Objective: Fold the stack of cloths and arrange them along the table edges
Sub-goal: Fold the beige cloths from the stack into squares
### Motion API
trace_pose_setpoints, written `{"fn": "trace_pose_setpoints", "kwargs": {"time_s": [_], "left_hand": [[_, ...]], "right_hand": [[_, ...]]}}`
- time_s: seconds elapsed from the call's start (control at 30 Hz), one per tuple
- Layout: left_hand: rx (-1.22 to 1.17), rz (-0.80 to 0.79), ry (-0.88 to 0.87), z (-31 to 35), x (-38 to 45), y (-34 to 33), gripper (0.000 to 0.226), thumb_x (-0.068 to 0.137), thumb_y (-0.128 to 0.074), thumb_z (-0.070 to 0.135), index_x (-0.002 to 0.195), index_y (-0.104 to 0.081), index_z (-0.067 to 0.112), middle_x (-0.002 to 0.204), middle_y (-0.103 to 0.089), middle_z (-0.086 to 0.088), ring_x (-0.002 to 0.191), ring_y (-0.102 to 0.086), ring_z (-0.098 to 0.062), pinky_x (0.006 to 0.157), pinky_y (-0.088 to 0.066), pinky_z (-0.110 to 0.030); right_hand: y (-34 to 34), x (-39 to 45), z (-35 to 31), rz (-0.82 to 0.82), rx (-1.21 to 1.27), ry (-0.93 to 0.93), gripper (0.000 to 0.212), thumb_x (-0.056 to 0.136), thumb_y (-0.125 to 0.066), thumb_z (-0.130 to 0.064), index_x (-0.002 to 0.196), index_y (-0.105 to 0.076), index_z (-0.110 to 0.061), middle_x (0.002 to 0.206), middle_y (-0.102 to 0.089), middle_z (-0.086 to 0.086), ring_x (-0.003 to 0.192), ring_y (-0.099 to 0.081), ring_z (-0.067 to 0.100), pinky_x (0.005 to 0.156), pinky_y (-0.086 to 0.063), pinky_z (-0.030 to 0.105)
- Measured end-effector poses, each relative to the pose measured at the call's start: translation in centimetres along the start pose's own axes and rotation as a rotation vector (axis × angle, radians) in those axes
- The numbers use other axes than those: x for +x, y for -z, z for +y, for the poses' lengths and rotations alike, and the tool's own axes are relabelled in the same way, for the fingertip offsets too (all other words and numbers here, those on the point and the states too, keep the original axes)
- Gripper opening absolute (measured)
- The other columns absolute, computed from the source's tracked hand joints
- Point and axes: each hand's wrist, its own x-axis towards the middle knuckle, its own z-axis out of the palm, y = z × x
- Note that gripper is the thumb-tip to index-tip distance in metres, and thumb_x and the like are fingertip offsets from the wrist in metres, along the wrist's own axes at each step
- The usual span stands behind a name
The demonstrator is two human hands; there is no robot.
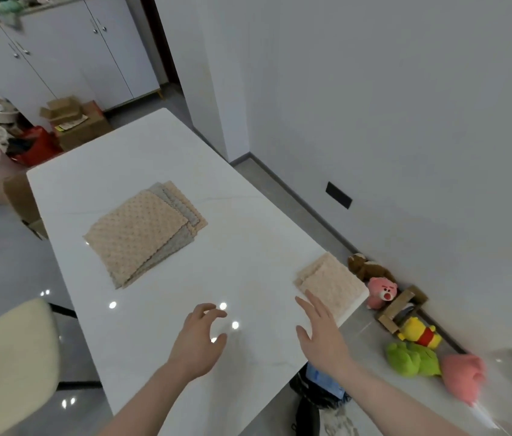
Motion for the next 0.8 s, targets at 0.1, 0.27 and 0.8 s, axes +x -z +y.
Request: {"fn": "trace_pose_setpoints", "kwargs": {"time_s": [0.1,0.27,0.8], "left_hand": [[-0.047,0.028,-0.005,-3.6,-2.5,1.7,0.04,0.093,-0.065,0.031,0.131,-0.057,0.039,0.142,-0.035,0.024,0.131,-0.041,-0.005,0.093,-0.042,-0.02],[-0.068,-0.016,-0.076,-11.1,-5.0,5.9,0.04,0.092,-0.066,0.032,0.13,-0.057,0.04,0.145,-0.033,0.023,0.129,-0.046,-0.007,0.096,-0.047,-0.023],[0.077,-0.038,-0.023,-26.5,-6.2,17.2,0.045,0.09,-0.066,0.035,0.134,-0.056,0.033,0.157,-0.029,0.011,0.118,-0.055,-0.015,0.093,-0.042,-0.021]], "right_hand": [[-2.6,-2.3,-3.9,0.037,0.095,-0.05,0.059,0.104,-0.051,-0.025,0.157,-0.03,-0.041,0.168,-0.011,-0.022,0.154,-0.016,0.006,0.121,-0.023,0.025],[-8.7,-4.4,-10.3,0.09,0.144,-0.088,0.058,0.103,-0.053,-0.03,0.156,-0.032,-0.043,0.166,-0.012,-0.028,0.147,-0.034,0.004,0.112,-0.044,0.032],[-18.2,-4.6,-26.6,0.034,0.174,-0.072,0.052,0.099,-0.059,-0.029,0.148,-0.045,-0.041,0.164,-0.023,-0.02,0.144,-0.034,-0.001,0.111,-0.034,0.021]]}}
